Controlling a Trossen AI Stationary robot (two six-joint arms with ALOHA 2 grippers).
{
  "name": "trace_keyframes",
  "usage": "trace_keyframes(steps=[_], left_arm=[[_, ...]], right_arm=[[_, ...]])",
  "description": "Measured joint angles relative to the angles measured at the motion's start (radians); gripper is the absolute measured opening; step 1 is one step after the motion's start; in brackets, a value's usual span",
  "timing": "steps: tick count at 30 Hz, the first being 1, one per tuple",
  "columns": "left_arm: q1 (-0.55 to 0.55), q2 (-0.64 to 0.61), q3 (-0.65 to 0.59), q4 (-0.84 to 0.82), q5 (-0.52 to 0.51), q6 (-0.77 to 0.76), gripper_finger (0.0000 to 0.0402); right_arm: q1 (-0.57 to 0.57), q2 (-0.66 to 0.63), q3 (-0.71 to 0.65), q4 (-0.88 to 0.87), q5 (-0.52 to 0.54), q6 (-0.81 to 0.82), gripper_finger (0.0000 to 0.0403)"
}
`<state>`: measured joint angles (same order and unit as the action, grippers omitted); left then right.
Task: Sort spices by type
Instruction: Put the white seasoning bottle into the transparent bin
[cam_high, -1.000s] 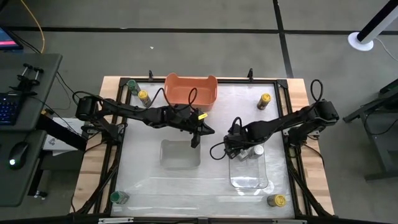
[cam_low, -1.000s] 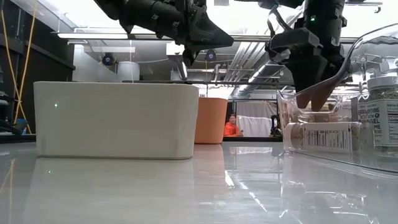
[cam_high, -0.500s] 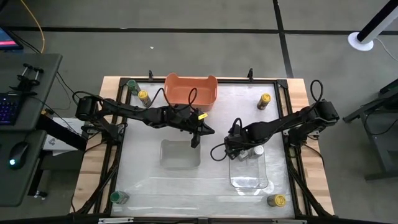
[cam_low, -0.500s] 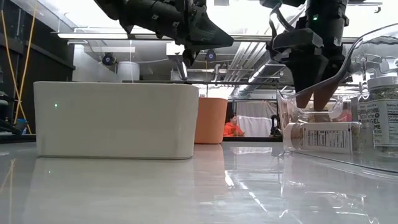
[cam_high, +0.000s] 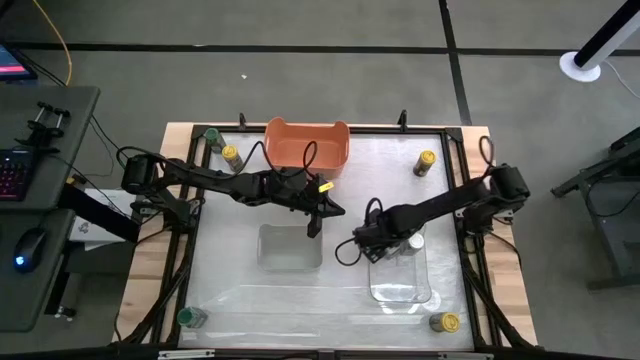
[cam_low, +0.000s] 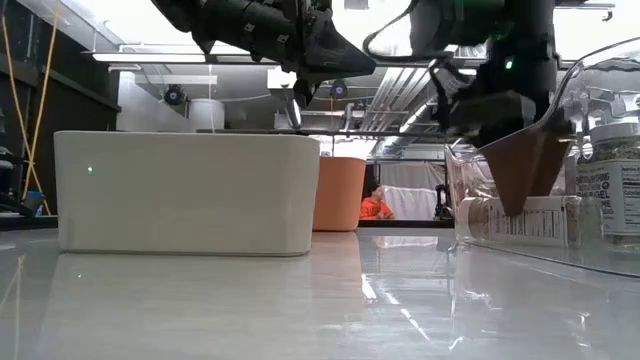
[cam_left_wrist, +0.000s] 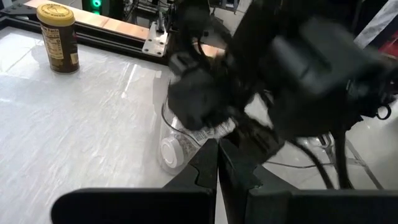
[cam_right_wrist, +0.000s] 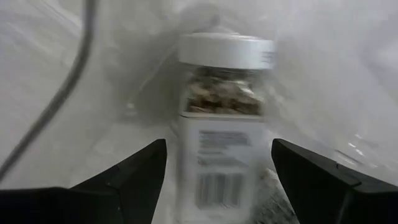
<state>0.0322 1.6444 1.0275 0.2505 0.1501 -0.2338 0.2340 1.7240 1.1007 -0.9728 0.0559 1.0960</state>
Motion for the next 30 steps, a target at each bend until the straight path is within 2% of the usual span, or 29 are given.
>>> trace_keyframes(steps=[12,15,18,25,30], left_arm=[[0.0,0.0,0.0,0.0,0.0,-0.001,0.0],[0.0,0.0,0.0,0.001,0.0,0.0,0.0],[0.0,0.0,0.0,0.002,-0.002,0.0,0.0],[0.0,0.0,0.024,-0.003,-0.002,0.043,0.0],[0.0,0.001,0.133,-0.118,-0.024,0.17,0.0009]], right_arm=[[0.009,0.046,0.005,0.025,-0.029,0.006,0.0284],[0.012,0.04,0.004,0.021,-0.04,0.001,0.0254],[0.023,0.02,0.003,0.003,-0.028,-0.006,0.0199],[0.062,-0.091,0.049,-0.128,0.024,-0.029,0.0194],[0.114,-0.225,0.102,-0.137,0.13,-0.03,0.0194]])
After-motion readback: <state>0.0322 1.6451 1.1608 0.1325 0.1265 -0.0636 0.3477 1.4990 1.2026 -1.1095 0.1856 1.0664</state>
